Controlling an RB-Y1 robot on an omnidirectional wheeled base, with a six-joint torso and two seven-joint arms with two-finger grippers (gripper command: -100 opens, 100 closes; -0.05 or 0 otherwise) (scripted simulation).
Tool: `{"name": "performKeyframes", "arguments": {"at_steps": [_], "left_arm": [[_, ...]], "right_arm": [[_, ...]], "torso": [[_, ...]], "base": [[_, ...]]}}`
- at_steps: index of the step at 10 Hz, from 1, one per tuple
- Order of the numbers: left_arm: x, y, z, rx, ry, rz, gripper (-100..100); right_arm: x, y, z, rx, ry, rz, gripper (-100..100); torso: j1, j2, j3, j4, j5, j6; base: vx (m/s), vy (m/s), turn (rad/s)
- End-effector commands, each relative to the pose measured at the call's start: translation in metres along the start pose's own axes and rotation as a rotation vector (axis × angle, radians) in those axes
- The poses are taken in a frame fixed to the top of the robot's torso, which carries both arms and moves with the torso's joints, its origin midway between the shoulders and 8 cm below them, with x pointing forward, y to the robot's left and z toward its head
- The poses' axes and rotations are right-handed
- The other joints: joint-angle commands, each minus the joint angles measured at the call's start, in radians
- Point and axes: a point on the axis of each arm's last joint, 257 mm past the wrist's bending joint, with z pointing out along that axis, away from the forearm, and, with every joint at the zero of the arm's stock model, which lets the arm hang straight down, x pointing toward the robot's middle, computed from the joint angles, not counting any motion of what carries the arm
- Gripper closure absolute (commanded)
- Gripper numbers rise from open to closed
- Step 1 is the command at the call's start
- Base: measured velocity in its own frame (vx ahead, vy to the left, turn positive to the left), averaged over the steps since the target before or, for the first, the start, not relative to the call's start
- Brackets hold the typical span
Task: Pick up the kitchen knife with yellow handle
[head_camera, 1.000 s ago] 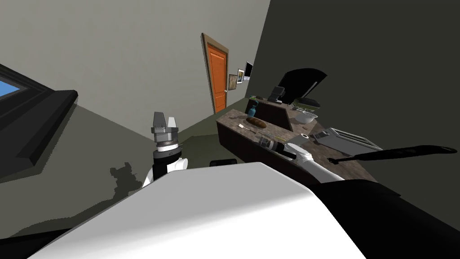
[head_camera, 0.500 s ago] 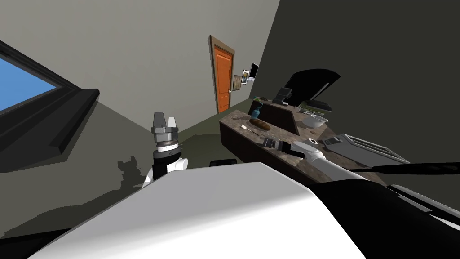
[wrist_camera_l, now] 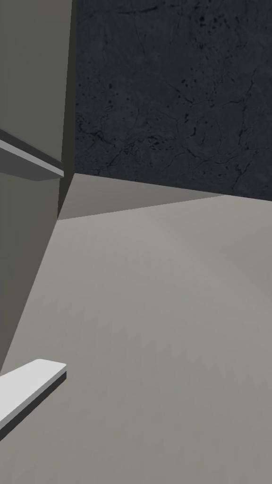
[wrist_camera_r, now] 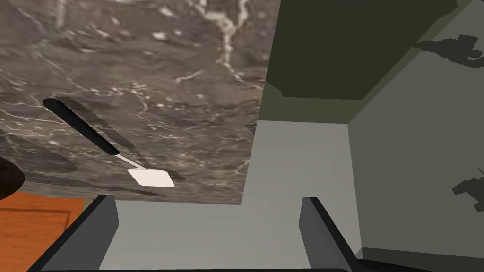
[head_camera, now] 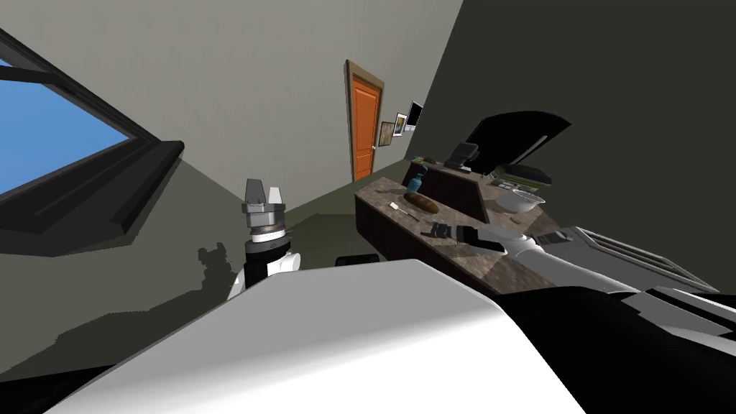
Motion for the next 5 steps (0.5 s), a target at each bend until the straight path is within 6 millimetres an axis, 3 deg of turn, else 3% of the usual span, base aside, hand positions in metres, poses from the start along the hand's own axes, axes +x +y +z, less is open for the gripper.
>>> {"name": "performKeyframes", "arguments": {"at_steps": [1, 2, 4, 5], "left_arm": [[0.000, 0.000, 0.000, 0.000, 0.000, 0.000, 0], [0.000, 0.000, 0.000, 0.000, 0.000, 0.000, 0], [0.000, 0.000, 0.000, 0.000, 0.000, 0.000, 0], [0.000, 0.000, 0.000, 0.000, 0.000, 0.000, 0]], "right_arm": [[0.008, -0.009, -0.009, 0.014, 0.041, -0.008, -100], [0.026, -0.021, -0.025, 0.034, 0.110, -0.012, -100], [0.026, -0.022, -0.026, 0.034, 0.112, -0.014, -100], [0.044, -0.033, -0.043, 0.053, 0.180, -0.015, -100]], "torso": [[0.000, 0.000, 0.000, 0.000, 0.000, 0.000], [0.000, 0.000, 0.000, 0.000, 0.000, 0.001], [0.000, 0.000, 0.000, 0.000, 0.000, 0.001], [0.001, 0.002, 0.001, 0.000, 0.000, 0.001]], "base": [[0.033, -0.027, 0.068], [0.045, -0.026, 0.116], [0.023, -0.019, 0.034], [0.022, -0.022, 0.138]]}}
